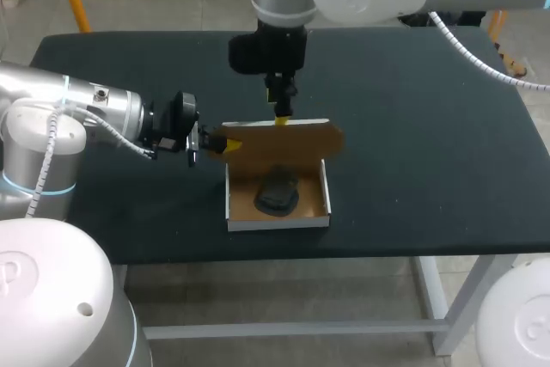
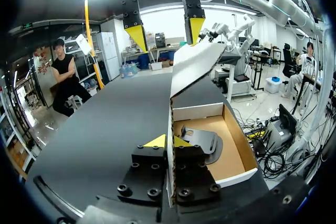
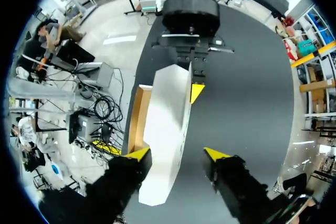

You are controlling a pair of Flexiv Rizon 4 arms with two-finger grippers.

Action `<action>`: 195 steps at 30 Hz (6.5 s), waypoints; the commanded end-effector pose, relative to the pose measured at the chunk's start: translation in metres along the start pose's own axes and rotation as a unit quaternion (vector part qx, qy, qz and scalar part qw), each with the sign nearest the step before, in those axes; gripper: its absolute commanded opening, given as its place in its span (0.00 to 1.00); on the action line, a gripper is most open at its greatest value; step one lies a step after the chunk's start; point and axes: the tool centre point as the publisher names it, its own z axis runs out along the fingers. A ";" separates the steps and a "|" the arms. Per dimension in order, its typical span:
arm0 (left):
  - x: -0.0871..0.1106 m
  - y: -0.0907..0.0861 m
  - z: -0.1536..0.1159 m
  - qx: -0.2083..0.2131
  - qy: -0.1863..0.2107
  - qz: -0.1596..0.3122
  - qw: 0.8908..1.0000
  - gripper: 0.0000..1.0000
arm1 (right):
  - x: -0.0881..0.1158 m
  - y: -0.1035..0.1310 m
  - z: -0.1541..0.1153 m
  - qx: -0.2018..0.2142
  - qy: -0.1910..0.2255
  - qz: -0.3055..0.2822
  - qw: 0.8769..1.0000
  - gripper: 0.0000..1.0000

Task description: Assemble the packaging by folding the flat box into shape, placing the metal phone stand inside, and closing the box properly

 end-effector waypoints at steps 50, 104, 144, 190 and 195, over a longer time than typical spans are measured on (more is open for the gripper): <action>0.000 0.001 0.002 0.000 0.000 0.000 1.000 0.00 | -0.014 0.004 0.044 0.004 0.050 0.001 0.999 0.00; 0.002 0.000 0.002 -0.012 -0.013 0.008 1.000 0.00 | -0.020 -0.031 -0.034 -0.036 -0.010 0.243 0.969 1.00; 0.029 0.008 0.010 -0.037 -0.113 0.185 0.976 0.00 | 0.014 -0.065 -0.015 -0.067 0.072 0.488 0.867 1.00; 0.037 0.015 0.016 -0.055 -0.157 0.278 0.946 0.00 | 0.036 -0.094 0.004 -0.065 0.160 0.734 0.657 1.00; 0.039 0.017 0.017 -0.058 -0.157 0.287 0.943 0.00 | 0.036 -0.094 0.004 -0.065 0.160 0.734 0.657 1.00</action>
